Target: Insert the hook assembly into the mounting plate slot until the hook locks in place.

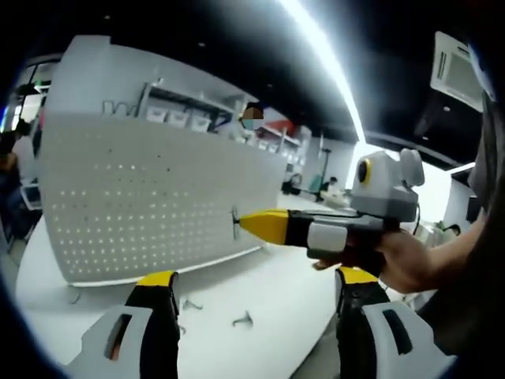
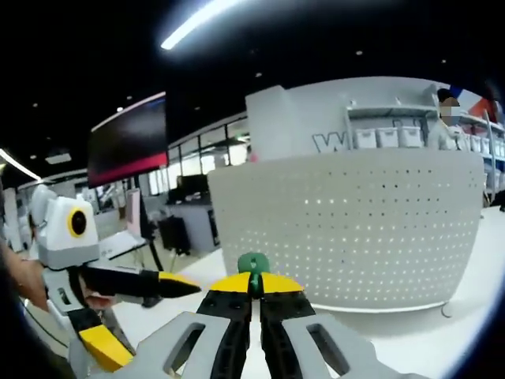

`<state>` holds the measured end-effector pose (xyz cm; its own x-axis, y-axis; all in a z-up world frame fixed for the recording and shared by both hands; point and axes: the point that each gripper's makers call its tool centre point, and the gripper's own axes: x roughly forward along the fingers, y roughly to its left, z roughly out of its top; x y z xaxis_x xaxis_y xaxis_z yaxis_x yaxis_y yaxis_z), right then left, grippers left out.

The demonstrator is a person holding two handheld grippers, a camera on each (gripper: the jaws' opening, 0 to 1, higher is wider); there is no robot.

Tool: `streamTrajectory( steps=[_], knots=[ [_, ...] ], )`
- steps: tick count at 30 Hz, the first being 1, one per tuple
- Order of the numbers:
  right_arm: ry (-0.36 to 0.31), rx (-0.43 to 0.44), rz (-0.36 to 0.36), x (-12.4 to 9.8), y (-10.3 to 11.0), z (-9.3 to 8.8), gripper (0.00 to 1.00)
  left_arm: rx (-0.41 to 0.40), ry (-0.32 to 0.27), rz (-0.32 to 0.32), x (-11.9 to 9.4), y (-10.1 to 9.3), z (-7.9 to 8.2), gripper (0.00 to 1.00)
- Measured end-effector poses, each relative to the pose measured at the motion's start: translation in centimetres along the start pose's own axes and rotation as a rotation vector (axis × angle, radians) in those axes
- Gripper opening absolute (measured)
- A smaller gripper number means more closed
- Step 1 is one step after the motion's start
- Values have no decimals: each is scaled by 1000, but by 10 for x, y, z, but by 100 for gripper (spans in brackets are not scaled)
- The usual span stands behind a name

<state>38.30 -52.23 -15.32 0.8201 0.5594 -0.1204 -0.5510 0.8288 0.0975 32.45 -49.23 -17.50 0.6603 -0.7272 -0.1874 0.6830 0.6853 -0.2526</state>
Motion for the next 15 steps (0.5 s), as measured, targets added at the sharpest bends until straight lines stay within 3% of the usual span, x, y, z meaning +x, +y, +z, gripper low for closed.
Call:
streamTrajectory(
  steps=[6, 15],
  knots=[
    [-12, -10, -28, 9, -12, 3, 0, 6, -13, 12, 4, 0, 2, 87],
    [-56, -66, -83, 26, -35, 13, 0, 16, 16, 26, 7, 3, -7, 89]
  ],
)
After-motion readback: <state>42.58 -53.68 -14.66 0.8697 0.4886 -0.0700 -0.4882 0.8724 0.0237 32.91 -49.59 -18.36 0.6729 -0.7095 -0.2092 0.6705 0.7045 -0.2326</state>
